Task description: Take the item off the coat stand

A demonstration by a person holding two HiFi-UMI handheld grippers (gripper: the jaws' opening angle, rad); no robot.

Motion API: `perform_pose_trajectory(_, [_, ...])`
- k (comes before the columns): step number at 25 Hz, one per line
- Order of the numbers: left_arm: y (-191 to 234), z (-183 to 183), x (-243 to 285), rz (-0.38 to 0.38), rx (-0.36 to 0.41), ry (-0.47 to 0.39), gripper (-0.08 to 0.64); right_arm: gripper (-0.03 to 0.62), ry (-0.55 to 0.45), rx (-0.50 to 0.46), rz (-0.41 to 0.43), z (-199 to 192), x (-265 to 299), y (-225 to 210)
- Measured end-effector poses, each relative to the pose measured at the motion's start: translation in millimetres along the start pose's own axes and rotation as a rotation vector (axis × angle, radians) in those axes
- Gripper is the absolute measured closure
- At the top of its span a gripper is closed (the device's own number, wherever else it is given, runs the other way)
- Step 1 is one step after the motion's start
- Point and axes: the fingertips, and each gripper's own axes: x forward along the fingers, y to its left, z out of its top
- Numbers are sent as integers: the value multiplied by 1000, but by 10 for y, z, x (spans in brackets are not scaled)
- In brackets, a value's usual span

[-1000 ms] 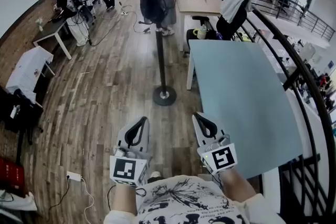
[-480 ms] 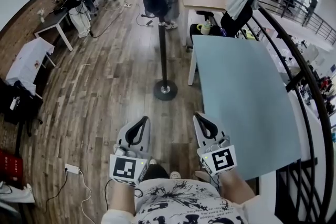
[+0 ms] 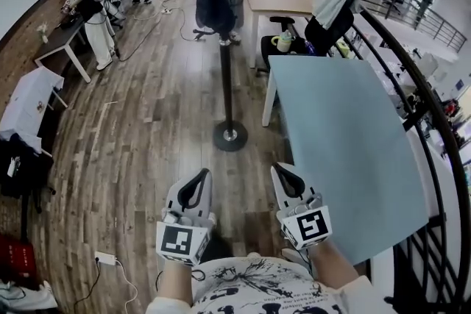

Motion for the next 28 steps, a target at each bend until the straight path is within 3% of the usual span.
perform_pose_trajectory(14, [2427, 112, 934, -49, 5, -34, 555, 598, 23, 22, -93, 72, 2388, 367])
perform_pose_trajectory(21, [3061, 35, 1507, -56, -16, -18, 555, 598, 21, 11, -120, 166, 3292, 110])
perform_pose_trajectory(28, [3416, 150, 2288, -19, 8, -24, 555, 597, 2, 12, -98, 182, 4128, -468])
